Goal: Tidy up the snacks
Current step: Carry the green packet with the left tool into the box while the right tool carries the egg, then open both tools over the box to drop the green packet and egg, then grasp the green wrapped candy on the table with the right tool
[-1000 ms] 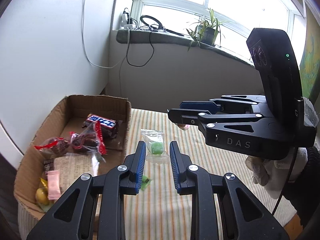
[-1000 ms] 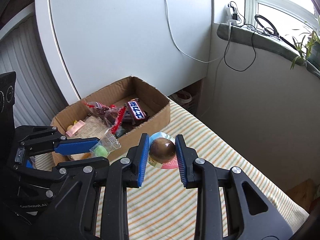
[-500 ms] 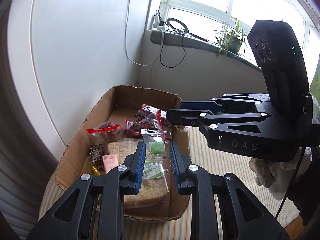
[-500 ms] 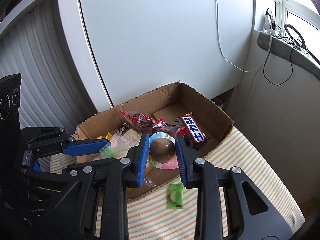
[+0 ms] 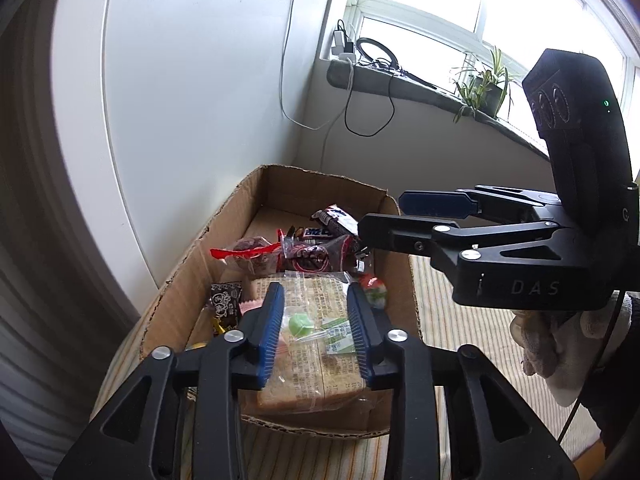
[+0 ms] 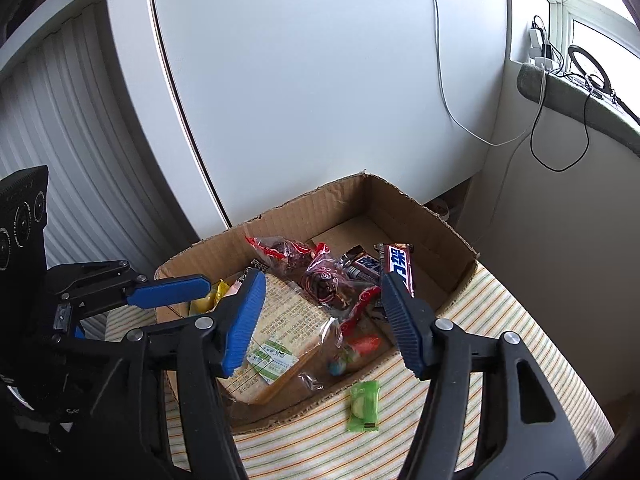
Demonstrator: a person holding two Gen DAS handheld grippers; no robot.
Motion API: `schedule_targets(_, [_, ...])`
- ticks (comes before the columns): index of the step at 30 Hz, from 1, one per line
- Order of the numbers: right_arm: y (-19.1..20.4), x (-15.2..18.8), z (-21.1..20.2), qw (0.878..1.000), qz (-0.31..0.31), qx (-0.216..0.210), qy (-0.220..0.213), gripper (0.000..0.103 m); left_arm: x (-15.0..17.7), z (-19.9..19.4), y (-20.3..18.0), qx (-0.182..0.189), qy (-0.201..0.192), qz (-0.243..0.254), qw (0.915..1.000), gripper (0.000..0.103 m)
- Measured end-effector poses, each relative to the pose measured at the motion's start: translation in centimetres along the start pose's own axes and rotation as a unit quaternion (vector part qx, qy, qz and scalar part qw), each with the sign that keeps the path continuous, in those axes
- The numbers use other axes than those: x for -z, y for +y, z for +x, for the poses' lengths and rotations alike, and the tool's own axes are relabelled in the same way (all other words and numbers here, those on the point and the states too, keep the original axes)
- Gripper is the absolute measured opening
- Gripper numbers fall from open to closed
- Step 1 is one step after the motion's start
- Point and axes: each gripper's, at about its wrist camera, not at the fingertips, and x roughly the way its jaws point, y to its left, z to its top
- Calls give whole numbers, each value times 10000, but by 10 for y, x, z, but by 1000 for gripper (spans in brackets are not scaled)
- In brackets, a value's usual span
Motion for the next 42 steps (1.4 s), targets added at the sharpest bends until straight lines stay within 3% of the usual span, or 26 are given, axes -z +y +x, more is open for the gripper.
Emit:
schedule_targets(12, [-25,41,-30,9996,150,212,63,63,12,-30,15,-44,-139,-182,9997,37])
schedule_targets(18, [-28,70,-13,9985,60,183,509,62,22,-47,14,-87,-200,-128,9997,37])
schedule_targets(22, [-26,82,8,9962,-95,165,851,48,30,-59,16,-57,-227,-208,9995,37])
schedule_targets(35, [-18,86,52,9885,-446,310,1412,42,45,-76,35,-142,-230,-459,9986,37])
schedule_targets(42, [-24,85,56,9885,-335,310,1443,23,47,-75,37,-83,-206,-493,9985,37])
